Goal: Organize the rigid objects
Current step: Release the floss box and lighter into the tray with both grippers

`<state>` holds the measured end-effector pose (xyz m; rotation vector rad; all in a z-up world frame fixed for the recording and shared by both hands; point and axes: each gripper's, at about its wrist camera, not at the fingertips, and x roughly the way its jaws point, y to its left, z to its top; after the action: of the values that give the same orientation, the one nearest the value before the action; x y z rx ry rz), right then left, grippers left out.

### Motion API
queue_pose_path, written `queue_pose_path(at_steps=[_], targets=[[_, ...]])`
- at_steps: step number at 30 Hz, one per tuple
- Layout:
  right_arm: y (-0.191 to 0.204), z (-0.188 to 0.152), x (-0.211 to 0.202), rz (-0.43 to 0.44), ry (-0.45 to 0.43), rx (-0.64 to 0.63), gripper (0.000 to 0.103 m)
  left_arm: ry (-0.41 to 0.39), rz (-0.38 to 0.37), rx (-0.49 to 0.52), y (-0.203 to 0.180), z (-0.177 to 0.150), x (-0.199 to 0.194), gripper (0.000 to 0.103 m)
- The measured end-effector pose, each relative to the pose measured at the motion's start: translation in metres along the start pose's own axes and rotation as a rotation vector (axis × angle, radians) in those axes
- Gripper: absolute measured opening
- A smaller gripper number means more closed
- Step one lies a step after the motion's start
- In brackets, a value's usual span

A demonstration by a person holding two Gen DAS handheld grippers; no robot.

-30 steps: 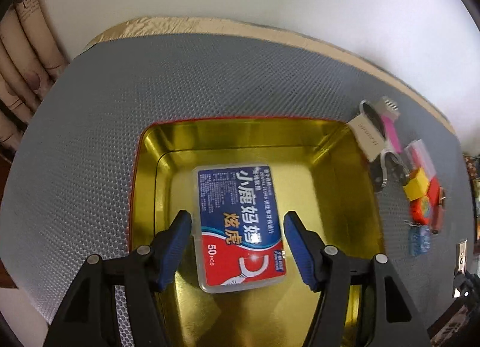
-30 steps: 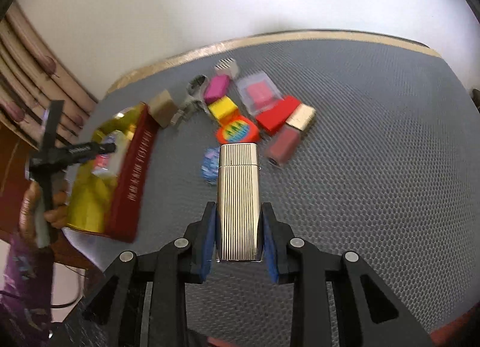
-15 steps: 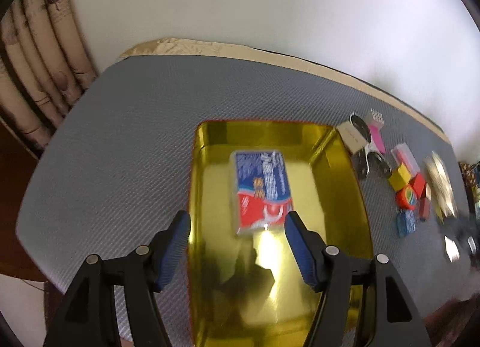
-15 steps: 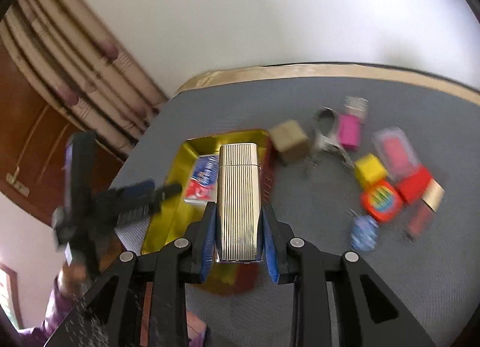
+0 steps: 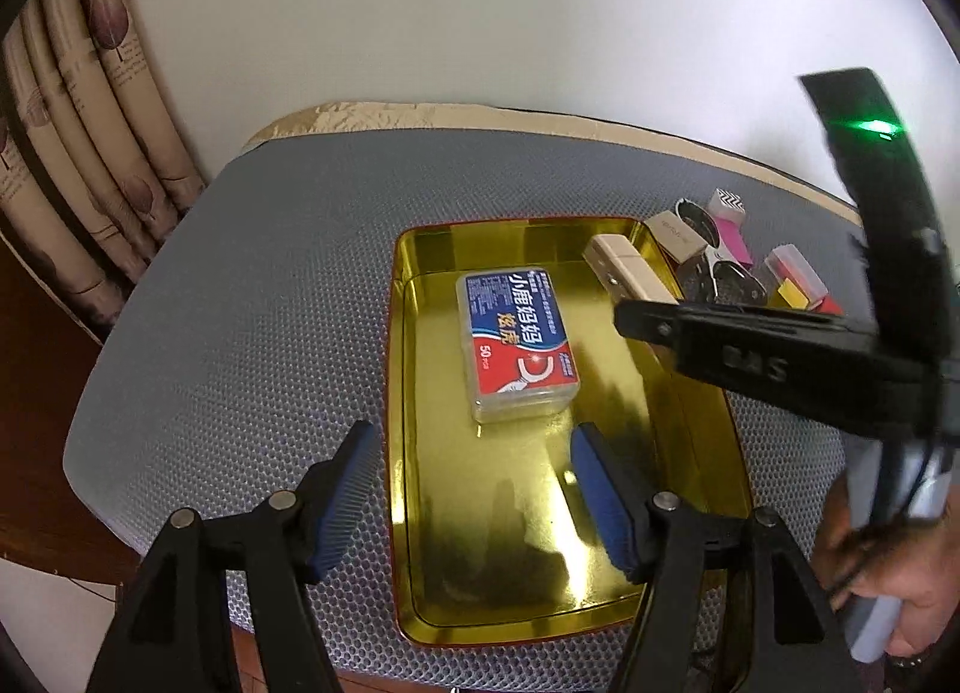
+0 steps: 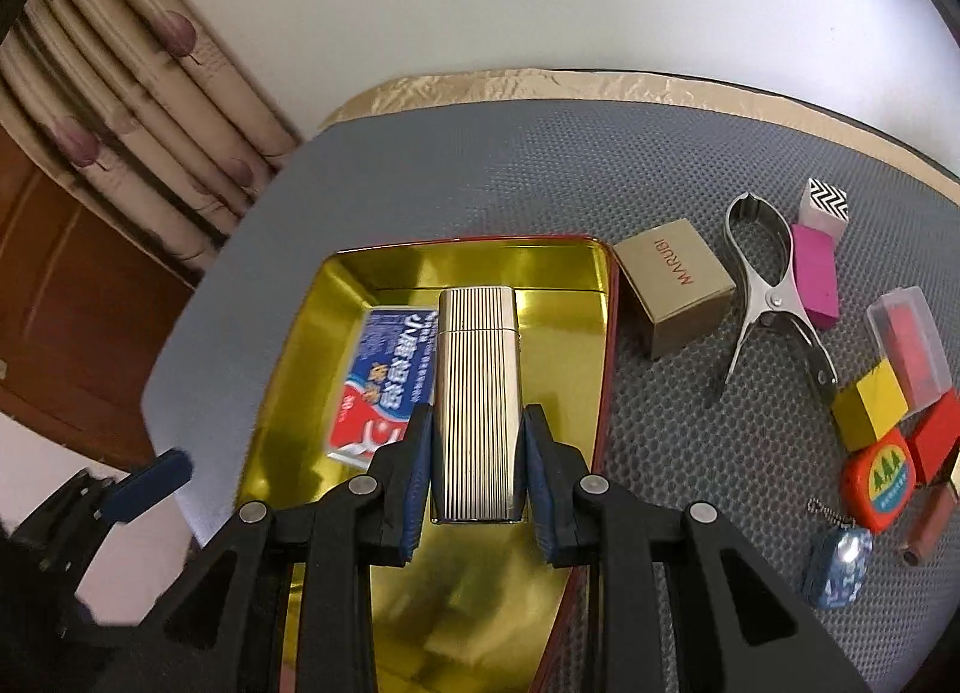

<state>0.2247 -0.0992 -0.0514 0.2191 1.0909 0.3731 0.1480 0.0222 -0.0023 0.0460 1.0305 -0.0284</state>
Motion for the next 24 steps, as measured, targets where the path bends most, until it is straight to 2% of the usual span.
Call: queue_pose_path(at_steps=[9,15,17,21,23,24], targets=[[0.003,0.003,0.025,-0.071,0.001,-0.013,0.027,0.007,0.004,0.012,-0.005,-0.003,0.005,0.068],[0.005,0.006,0.023,-0.072,-0.021,-0.027,0.030,0.014,0.010,0.012,-0.005,-0.004,0.009,0.068],[0.004,0.006,0.016,-0.068,-0.048,-0.029,0.033,0.016,0.013,0.011,-0.006,-0.004,0.010,0.068],[-0.009,-0.004,-0.024,-0.025,-0.157,-0.018,0.037,0.022,-0.006,-0.012,-0.002,-0.005,0.012,0.068],[-0.032,-0.020,-0.051,-0.005,-0.207,0.006,0.047,0.031,-0.034,-0.028,-0.001,-0.006,0.013,0.068],[-0.046,-0.029,-0.061,-0.022,-0.223,0.016,0.051,0.041,-0.061,-0.029,-0.002,-0.007,0.014,0.068]])
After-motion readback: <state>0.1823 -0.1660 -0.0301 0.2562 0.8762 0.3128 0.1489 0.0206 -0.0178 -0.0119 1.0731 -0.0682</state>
